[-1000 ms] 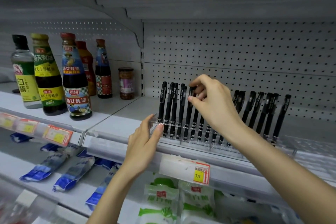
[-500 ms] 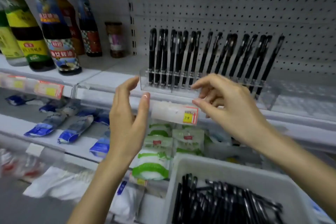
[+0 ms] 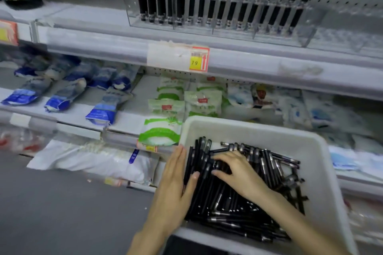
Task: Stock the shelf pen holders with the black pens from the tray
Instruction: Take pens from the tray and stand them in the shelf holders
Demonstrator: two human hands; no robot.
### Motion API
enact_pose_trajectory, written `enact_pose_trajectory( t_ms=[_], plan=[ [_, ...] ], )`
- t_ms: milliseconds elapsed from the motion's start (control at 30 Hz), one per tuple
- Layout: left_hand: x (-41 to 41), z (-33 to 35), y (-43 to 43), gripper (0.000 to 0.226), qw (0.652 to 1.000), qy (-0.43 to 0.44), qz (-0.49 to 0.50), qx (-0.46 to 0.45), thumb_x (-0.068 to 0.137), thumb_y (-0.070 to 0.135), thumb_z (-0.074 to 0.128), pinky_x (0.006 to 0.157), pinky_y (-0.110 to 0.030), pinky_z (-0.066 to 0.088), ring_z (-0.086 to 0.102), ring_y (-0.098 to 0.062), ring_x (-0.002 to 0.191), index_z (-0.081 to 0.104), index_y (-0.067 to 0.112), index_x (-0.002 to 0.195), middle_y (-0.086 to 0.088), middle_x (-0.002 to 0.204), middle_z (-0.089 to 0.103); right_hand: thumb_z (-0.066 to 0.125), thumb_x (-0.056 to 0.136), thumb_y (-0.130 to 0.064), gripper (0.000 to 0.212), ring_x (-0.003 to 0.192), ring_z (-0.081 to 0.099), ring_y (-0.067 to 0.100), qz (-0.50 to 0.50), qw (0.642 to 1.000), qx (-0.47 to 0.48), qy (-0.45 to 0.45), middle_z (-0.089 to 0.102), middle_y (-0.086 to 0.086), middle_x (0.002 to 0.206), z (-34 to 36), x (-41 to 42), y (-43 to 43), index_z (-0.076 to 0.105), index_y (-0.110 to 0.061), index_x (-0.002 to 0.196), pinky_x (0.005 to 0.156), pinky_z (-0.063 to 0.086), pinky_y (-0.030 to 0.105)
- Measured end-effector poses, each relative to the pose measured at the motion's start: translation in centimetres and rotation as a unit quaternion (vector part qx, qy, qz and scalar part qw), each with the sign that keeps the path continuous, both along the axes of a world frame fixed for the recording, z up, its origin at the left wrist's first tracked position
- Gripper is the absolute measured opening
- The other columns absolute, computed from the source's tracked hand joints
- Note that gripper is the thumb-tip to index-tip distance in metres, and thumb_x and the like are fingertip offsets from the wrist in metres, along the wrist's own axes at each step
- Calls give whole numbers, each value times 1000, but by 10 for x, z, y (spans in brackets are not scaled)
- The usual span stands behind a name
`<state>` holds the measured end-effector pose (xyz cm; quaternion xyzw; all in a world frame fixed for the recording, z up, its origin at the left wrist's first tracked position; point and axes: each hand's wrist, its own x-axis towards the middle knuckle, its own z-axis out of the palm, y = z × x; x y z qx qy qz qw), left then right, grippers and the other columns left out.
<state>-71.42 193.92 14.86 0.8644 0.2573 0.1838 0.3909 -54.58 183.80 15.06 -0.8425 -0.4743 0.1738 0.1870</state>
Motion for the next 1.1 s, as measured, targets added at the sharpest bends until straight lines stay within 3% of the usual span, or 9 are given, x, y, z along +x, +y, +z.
enact_pose_trajectory(
  t_ms=[233,500,633,767,933,1100],
  plan=[
    [-2,-5,0,60,1000,1,6,4,94,56,29,108,-3,-2,-4,12,140,5,38,146,28,154,0,50,92,-49,59,132,26,8,23,996,-14,-82,38,-14,143,-10,-16,-3,33,-28,145,106,18,24],
    [-4,-6,-1,60,1000,-7,13,-24,95,51,34,106,-1,1,-2,15,139,4,39,146,30,153,1,55,92,-41,52,128,31,4,33,998,24,-51,44,-15,137,-8,-22,-13,39,-29,140,106,19,19],
    [-5,-6,0,62,999,-9,12,-45,93,53,34,105,1,2,0,16,138,7,40,147,33,153,3,71,83,-27,34,109,48,-8,-66,986,121,89,55,-24,111,-9,-25,-15,58,-31,115,94,34,8],
    [-5,-4,0,62,999,-10,12,-46,92,54,32,105,1,1,0,17,138,7,41,146,33,152,4,78,75,-8,33,93,59,-6,-148,950,204,183,66,-17,93,-5,-25,-13,64,-33,92,76,48,10],
    [-5,-4,-1,61,999,-5,12,-42,93,54,33,104,2,1,0,18,137,6,43,146,34,152,2,77,74,-2,34,90,58,-3,-150,936,211,237,69,-15,89,-1,-23,-9,67,-34,83,73,49,15],
    [-6,-4,-1,62,999,-3,11,-46,94,53,33,106,0,2,0,17,138,6,40,148,34,152,2,75,75,1,22,90,66,9,-172,878,242,376,73,-2,90,6,-20,-10,72,-15,90,81,52,19]
  ],
)
